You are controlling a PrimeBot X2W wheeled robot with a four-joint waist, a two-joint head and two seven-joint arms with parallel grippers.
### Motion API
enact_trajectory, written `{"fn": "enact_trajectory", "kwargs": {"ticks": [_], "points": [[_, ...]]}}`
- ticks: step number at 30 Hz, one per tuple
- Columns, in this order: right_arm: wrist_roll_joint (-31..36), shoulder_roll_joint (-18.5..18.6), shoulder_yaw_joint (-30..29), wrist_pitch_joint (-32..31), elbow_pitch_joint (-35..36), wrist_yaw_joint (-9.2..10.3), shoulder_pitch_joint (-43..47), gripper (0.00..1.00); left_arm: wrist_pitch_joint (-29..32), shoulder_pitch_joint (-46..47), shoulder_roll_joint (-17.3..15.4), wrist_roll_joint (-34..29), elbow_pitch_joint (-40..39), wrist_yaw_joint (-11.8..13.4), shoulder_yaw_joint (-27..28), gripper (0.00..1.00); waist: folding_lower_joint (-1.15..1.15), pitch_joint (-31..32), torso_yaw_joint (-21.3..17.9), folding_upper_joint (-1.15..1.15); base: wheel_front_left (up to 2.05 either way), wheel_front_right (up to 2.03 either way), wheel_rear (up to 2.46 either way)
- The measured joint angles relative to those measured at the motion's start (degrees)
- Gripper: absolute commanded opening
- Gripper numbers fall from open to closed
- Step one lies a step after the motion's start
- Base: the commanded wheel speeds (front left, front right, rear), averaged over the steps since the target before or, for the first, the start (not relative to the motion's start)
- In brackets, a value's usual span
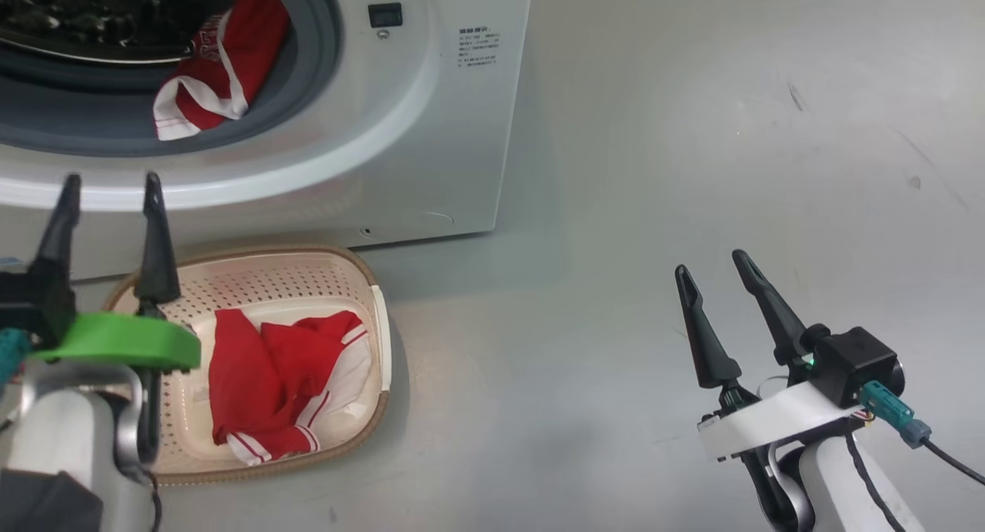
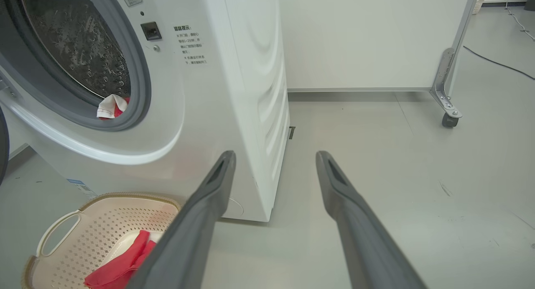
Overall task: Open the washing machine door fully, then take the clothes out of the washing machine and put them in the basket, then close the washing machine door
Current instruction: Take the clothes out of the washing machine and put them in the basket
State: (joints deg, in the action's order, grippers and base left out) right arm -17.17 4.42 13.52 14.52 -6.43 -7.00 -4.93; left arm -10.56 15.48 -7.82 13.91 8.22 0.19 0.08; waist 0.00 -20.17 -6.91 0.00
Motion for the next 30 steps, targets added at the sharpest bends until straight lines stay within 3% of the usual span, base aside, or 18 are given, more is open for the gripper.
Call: {"fn": "enact_trajectory", "kwargs": {"ticks": [4, 9, 22, 30], "points": [[0.00, 0.00, 0.42, 0.00, 1.11, 0.00, -2.23, 1.00, 2.66, 6.46, -0.85, 2.21, -0.81, -0.01, 1.83, 1.00, 0.00, -3.15, -1.21, 0.00, 0.00, 0.00, 0.00], [0.00, -0.15, 2.63, 0.00, 1.67, 0.00, -5.22, 1.00, 8.31, 15.39, -4.13, 2.90, 1.22, -0.27, 3.42, 1.00, 0.00, -7.77, -3.08, 0.00, 0.00, 0.00, 0.00], [-0.37, -0.43, 4.34, 0.00, 1.30, 0.00, -7.38, 1.00, 19.57, 29.77, -6.22, 5.19, 11.91, -1.51, 2.26, 1.00, 0.00, -13.96, -7.00, 0.00, 0.00, 0.00, 0.00], [-0.45, -0.60, 4.99, 0.00, 1.02, 0.00, -8.20, 1.00, 22.98, 34.63, -6.52, 6.25, 17.79, -1.51, 2.94, 1.00, 0.00, -15.81, -8.93, 0.00, 0.00, 0.00, 0.00]]}}
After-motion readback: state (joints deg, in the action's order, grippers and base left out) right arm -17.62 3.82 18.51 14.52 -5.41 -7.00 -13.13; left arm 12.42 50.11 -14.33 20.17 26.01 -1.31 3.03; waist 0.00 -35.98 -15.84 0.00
